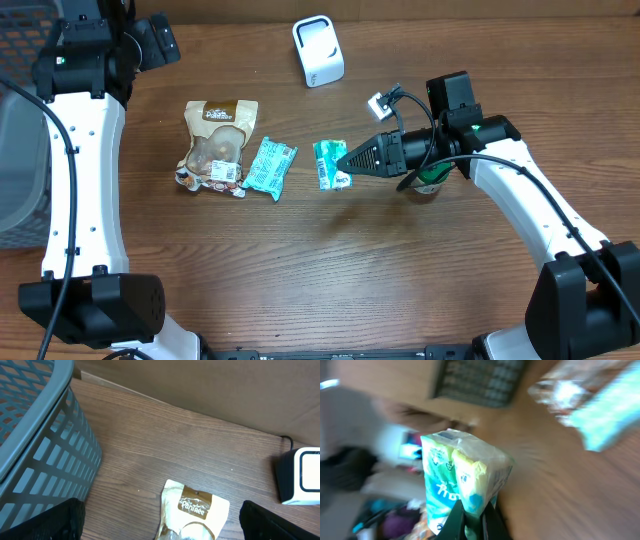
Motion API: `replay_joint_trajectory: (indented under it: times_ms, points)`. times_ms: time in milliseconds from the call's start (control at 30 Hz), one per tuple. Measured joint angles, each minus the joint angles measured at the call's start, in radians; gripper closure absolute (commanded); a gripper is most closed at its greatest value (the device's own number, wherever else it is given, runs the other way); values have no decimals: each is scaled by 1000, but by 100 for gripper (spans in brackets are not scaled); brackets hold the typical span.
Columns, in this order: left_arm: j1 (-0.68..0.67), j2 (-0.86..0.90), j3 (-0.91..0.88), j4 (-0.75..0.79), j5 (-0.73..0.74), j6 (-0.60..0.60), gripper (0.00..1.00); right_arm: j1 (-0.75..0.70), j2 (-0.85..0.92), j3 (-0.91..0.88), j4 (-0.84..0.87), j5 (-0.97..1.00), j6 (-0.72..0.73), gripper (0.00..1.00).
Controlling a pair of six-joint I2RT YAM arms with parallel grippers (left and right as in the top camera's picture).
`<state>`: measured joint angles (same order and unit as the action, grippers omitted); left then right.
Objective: Scan the item barcode
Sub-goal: 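Lift the small teal pack upright with the right gripper, then carry the small teal pack to the white scanner and hold it there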
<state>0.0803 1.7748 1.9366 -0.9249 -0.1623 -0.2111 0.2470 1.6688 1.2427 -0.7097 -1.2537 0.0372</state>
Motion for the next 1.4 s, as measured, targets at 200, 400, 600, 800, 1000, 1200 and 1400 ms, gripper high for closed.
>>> replay_joint_trajectory:
  times_ms: [200,400,600,800,1000,1200,1400]
  points:
    - [0,0,0,0,0,0,1,62,0,0,-11,425,41,96]
    - [0,0,0,0,0,0,0,167,0,1,18,826,79,97]
    - [0,0,0,0,0,0,0,159,14,190,-196,996,106,97]
    - [0,0,0,0,0,0,0,139,63,679,-478,1122,113,97]
    - [0,0,0,0,0,0,0,148,118,941,-468,1239,63,97]
    - [0,0,0,0,0,0,0,208,247,940,-292,1391,-42,97]
    - [0,0,0,0,0,0,1,287,398,939,-139,1584,-176,97]
